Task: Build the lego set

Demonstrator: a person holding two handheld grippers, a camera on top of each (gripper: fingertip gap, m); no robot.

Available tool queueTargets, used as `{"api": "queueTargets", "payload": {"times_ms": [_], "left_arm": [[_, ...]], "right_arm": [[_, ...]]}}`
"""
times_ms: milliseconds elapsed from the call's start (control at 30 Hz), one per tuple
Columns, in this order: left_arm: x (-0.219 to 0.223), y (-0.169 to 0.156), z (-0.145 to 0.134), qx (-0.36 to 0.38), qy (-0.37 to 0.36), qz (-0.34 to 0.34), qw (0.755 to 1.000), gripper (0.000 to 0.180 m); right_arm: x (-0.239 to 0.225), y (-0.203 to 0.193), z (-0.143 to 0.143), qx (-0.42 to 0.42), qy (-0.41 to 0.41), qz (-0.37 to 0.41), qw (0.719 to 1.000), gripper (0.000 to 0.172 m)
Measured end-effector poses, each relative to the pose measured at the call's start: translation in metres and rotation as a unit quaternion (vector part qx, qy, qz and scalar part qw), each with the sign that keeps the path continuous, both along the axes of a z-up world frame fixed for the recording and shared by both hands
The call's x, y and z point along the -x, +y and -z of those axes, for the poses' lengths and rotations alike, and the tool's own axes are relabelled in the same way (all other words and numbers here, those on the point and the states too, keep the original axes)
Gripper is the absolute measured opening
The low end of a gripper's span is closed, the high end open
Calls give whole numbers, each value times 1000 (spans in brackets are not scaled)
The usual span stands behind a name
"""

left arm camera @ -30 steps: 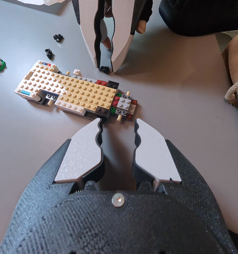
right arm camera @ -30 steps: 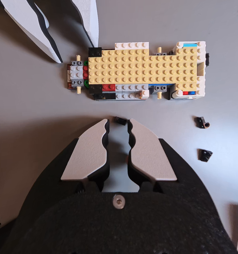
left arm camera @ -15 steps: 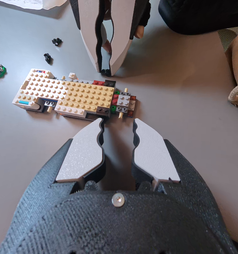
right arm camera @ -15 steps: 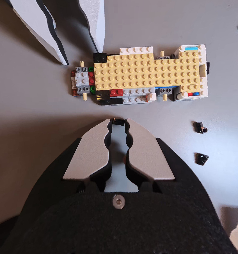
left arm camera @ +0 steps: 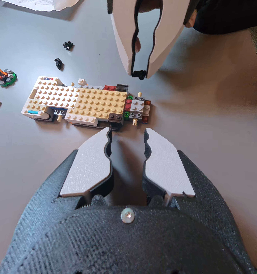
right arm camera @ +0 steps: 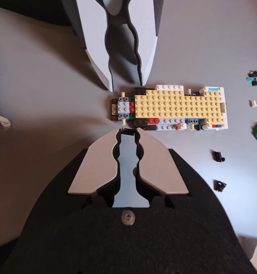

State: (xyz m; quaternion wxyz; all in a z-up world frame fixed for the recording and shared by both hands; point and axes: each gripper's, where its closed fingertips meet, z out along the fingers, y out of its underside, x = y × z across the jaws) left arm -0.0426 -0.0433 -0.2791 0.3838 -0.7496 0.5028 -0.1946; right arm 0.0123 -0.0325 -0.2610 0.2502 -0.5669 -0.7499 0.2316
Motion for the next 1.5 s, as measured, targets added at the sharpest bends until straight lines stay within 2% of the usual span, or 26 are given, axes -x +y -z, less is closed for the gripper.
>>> {"api": "queueTargets", "payload": {"times_ms": [433,633,967,1500], "left_arm": [[-5,-4,2,-12,12,8,1000,38],[-6,-5,2,-15,16,11,1000,35],[-5,-5,2,-16,16,9,1000,35],[-6,-6,1,-14,9,14,1000,29]], "right_arm": [[15,-30,12,-29,-25,-44,998,17],[15,-29,15,-43,-28,-43,998,17],[13,-16,5,-58,-20,-35,998,17],[16,-6,10,-59,-29,-41,997,17]]}}
